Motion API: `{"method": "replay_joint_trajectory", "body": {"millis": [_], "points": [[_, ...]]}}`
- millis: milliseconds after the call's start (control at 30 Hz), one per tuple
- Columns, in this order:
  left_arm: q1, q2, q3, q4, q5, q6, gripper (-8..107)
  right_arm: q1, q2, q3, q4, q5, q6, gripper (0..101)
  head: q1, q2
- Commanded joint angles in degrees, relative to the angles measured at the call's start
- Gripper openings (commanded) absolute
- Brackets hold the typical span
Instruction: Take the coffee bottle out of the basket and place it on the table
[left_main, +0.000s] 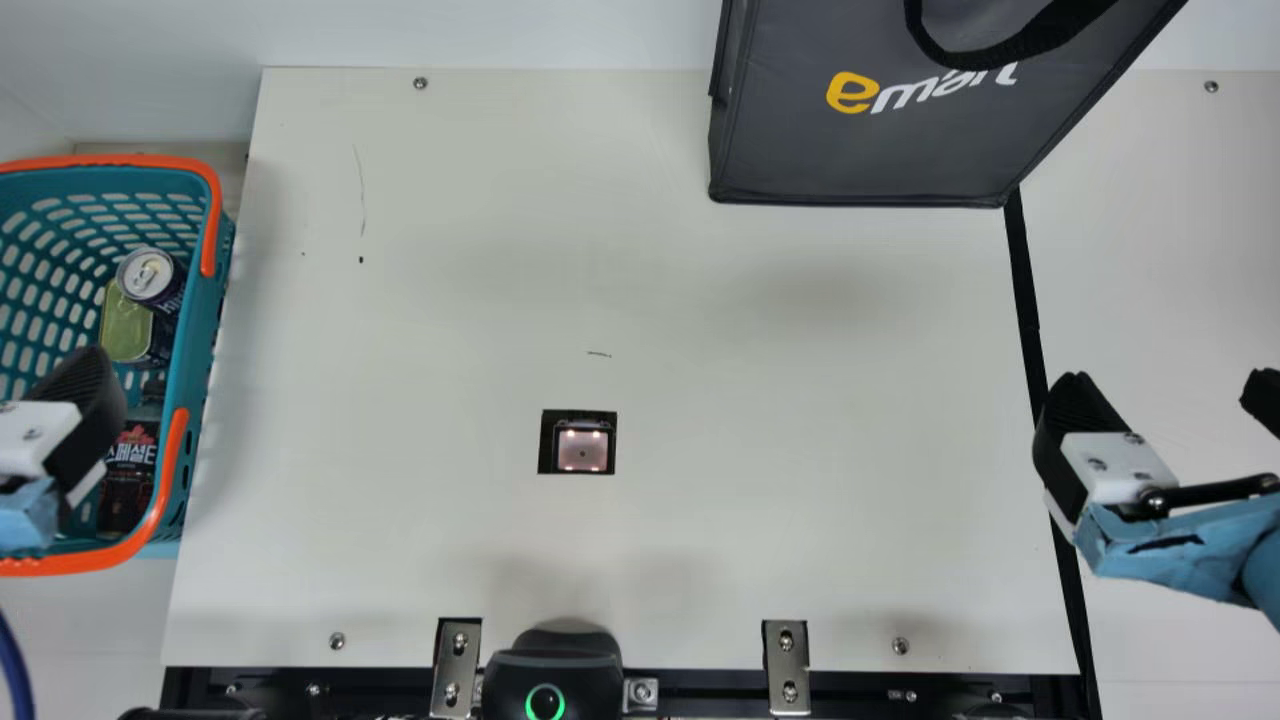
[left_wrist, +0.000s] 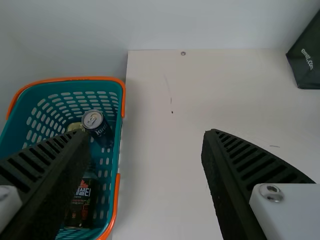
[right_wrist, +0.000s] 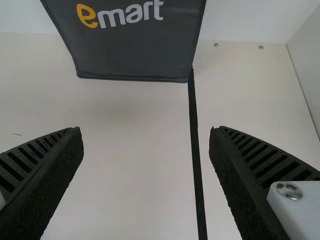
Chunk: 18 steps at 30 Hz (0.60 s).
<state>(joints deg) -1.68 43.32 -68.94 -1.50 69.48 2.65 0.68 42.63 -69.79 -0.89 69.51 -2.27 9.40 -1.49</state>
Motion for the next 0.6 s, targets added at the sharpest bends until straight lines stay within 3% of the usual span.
{"method": "replay_joint_trajectory", "body": {"millis": [0, 467, 567], "points": [[0.0, 0.0, 0.0, 0.0, 0.0, 0.0, 90, 0.0, 0.0, 0.0, 0.0, 0.0, 0.0, 91, -1.5, 1.2], [0.0, 0.0, 0.0, 0.0, 0.0, 0.0, 90, 0.0, 0.0, 0.0, 0.0, 0.0, 0.0, 91, -1.5, 19.9], [0.0, 0.0, 0.0, 0.0, 0.0, 0.0, 90, 0.0, 0.0, 0.0, 0.0, 0.0, 0.0, 91, -1.5, 19.9]]}}
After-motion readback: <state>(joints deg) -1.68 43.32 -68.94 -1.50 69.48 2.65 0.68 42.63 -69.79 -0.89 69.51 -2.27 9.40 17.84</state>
